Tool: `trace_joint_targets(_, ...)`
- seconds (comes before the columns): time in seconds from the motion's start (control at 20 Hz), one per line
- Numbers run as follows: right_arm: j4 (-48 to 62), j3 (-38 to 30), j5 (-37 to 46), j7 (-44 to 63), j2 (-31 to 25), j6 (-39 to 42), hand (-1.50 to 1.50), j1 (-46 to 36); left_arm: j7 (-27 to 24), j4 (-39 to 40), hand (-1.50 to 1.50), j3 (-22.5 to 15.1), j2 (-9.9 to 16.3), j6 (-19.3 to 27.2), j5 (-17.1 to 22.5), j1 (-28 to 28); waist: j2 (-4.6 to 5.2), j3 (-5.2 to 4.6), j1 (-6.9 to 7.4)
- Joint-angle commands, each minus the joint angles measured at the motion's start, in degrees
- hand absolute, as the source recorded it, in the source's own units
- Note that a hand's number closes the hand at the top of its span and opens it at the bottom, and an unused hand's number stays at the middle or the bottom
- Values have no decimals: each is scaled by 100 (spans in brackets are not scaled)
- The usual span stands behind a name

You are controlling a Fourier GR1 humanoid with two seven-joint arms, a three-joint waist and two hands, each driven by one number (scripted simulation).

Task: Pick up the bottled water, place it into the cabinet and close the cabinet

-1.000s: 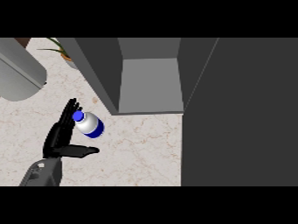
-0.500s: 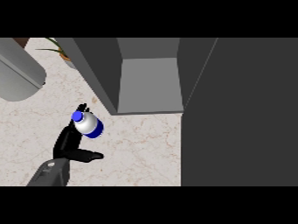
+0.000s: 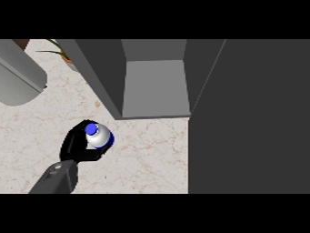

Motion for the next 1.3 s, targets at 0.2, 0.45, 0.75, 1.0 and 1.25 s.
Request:
trace_joint_targets(0.2, -543, -434, -573, 150, -191, 96, -150, 212, -785, 95, 150, 173, -296, 3, 188, 300, -19, 9, 105)
trace_joint_targets(0.45, -485, -124, -268, 85, 38, -5, -150, 319, -1238, -336, 150, 148, -656, 432, 307, 890, -54, 17, 170)
trace_joint_targets(0.75, -510, -125, -266, 134, 47, 81, -150, 346, -826, -953, 150, -417, -721, 544, 725, 851, -76, 22, 173)
trace_joint_targets(1.0, -454, -69, -219, 231, 105, 30, -150, 234, -291, -1278, 150, -1191, -727, 577, 1521, 884, -97, 25, 200)
trace_joint_targets(1.25, -532, -125, -389, 307, 89, 55, -150, 247, 409, -2126, 150, -2072, -730, 1353, 2143, 818, -97, 25, 163)
